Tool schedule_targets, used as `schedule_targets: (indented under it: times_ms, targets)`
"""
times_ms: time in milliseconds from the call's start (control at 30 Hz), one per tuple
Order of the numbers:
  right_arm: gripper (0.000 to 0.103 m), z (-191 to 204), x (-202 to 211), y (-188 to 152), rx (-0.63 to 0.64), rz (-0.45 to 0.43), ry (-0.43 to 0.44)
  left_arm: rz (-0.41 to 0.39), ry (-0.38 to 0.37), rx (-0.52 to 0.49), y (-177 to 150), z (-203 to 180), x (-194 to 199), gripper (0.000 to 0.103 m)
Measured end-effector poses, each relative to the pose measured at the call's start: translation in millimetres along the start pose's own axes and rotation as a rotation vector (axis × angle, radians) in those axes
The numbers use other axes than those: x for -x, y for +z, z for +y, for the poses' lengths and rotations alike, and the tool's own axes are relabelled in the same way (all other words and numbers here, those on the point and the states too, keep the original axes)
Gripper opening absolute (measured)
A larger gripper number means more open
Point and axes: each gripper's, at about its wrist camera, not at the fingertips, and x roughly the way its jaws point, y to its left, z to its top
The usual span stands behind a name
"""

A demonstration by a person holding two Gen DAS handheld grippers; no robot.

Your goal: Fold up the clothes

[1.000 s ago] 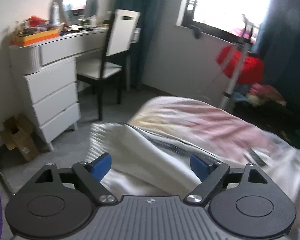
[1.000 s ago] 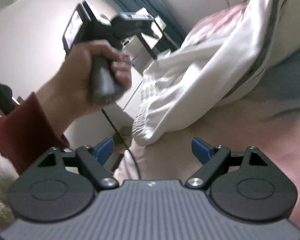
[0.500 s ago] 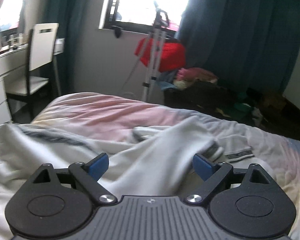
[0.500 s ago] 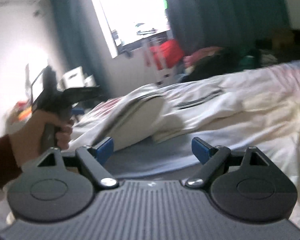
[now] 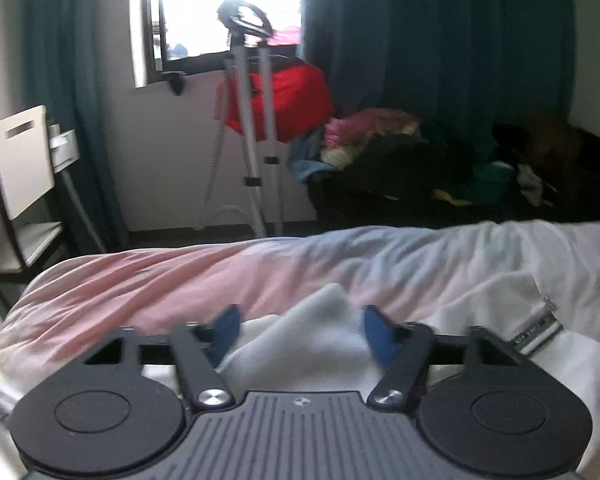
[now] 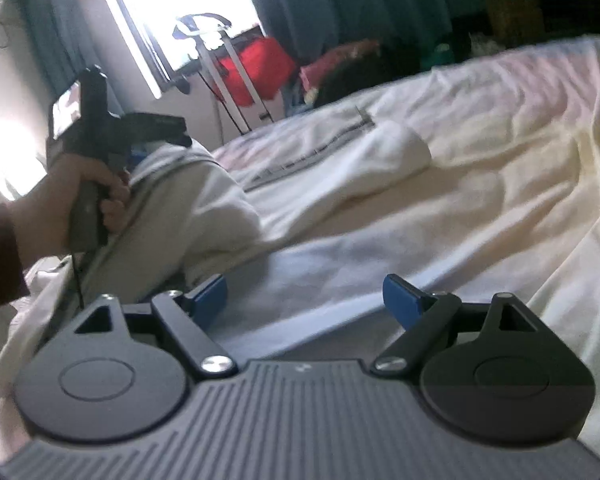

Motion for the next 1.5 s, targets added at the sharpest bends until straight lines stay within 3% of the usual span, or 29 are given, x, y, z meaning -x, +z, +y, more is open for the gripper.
schedule_targets:
  times_ms: [67,133,233,400,533,633,767,933,1133,1167,1300,1500]
  targets:
    - [0.087,-5,-8,-1,-0.018,0.013,-0.002,-0.003,0.001,-0.026,0,-6,0,0.026]
    - [0.087,-10,-16,-1,-0.037,0.025,-0.004,-0.006,0.002,-0.051,0,-13,1,0.013]
    - [0.087,-11,-16,-1,-0.045,0.019,-0.007,-0.025,0.001,-0.088,-1,-19,10,0.008]
    - [0.087,-4,5,2,-0.026,-0.031,-0.006,-0.127,-0.034,-0.126,-18,-7,99,0.005]
    - [0.087,4,29,4,-0.008,-0.07,0.004,-0.185,-0.109,-0.106,-55,13,179,0.003]
    - [0.087,10,47,3,0.0,-0.098,0.015,-0.175,-0.175,-0.075,-98,13,224,0.003]
    - [0.087,10,67,-1,-0.041,-0.111,0.048,-0.138,-0.209,0.014,-151,16,256,0.003]
    - [0.087,-2,81,-7,-0.196,-0.106,0.153,-0.095,-0.248,0.081,-190,20,276,0.003]
    - [0.087,-23,70,-14,-0.382,-0.075,0.226,-0.066,-0.273,0.156,-197,36,282,0.003]
    - [0.081,-26,67,-14,-0.401,-0.076,0.233,-0.068,-0.274,0.162,-198,38,283,0.003]
    - [0.069,-31,44,-6,-0.437,-0.078,0.25,-0.062,-0.285,0.193,-206,48,286,0.003]
    - [0.068,-52,-23,17,-0.561,-0.036,0.263,-0.055,-0.274,0.218,-209,50,279,0.003]
